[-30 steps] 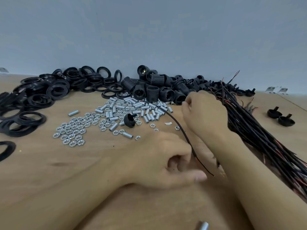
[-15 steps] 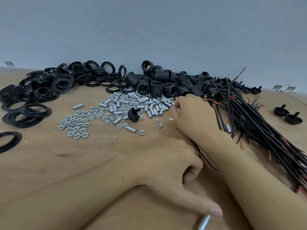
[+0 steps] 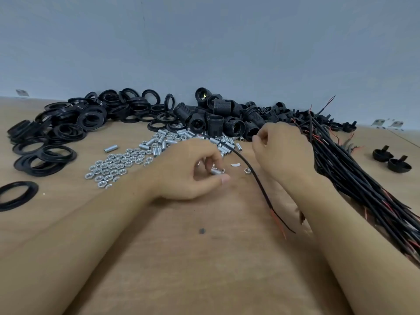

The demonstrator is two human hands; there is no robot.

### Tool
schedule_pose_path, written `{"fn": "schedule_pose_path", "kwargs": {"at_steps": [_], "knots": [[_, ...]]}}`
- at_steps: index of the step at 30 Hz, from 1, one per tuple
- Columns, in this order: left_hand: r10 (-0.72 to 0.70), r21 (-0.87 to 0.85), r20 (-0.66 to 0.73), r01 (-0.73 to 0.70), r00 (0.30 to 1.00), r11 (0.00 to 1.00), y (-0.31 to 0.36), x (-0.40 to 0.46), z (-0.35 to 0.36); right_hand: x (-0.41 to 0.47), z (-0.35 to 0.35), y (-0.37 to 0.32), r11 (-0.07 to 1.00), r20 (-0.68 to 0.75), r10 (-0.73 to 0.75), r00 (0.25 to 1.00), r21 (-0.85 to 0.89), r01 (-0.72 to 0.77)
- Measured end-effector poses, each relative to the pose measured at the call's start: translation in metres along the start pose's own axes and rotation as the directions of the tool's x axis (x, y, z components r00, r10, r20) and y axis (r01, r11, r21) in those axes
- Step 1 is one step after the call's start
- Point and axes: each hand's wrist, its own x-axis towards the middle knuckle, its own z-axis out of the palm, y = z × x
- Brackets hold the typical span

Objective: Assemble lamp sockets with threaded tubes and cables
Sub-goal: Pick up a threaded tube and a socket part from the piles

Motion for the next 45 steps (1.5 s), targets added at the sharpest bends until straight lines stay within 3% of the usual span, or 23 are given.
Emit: {"fn": "schedule_pose_path", "kwargs": {"at_steps": [4,8,12,14,20,31,39,45], "knots": [[0.059,0.131,0.035,-0.064,0.998,0.989,-0.007,0.009,0.008,-0.005,0.017,-0.004,0.997,0.119,-0.055,0.991,0.054,0.049],[0.003,0.183,-0.195,0.033,0.981,0.983,-0.025,0.012,-0.001,-0.007,0.03,-0.009,0.959,0.223,-0.273,0.936,0.136,0.247],[-0.177,0.241,-0.075,0.19,0.981,0.952,-0.045,0.01,-0.002,-0.006,0.039,-0.019,0.901,0.338,-0.433,0.836,0.135,0.413],[-0.207,0.22,-0.043,0.211,0.977,0.952,-0.046,0.011,0.0,-0.004,0.039,-0.019,0.899,0.318,-0.438,0.841,0.146,0.413],[-0.246,0.259,-0.137,0.275,0.959,0.926,-0.045,0.015,0.006,-0.004,0.033,-0.019,0.917,0.256,-0.397,0.881,0.156,0.367],[-0.359,0.264,-0.166,0.392,0.919,0.881,-0.044,0.017,0.007,-0.004,0.032,-0.014,0.958,0.254,-0.286,0.924,0.106,0.267],[-0.31,0.197,-0.172,0.341,0.935,0.919,-0.042,0.015,0.006,-0.004,0.022,-0.012,0.947,0.206,-0.319,0.925,0.04,0.318],[-0.201,0.07,-0.245,0.224,0.949,0.972,-0.04,0.015,0.009,-0.004,0.025,-0.011,0.951,0.297,-0.293,0.909,-0.006,0.308]]}}
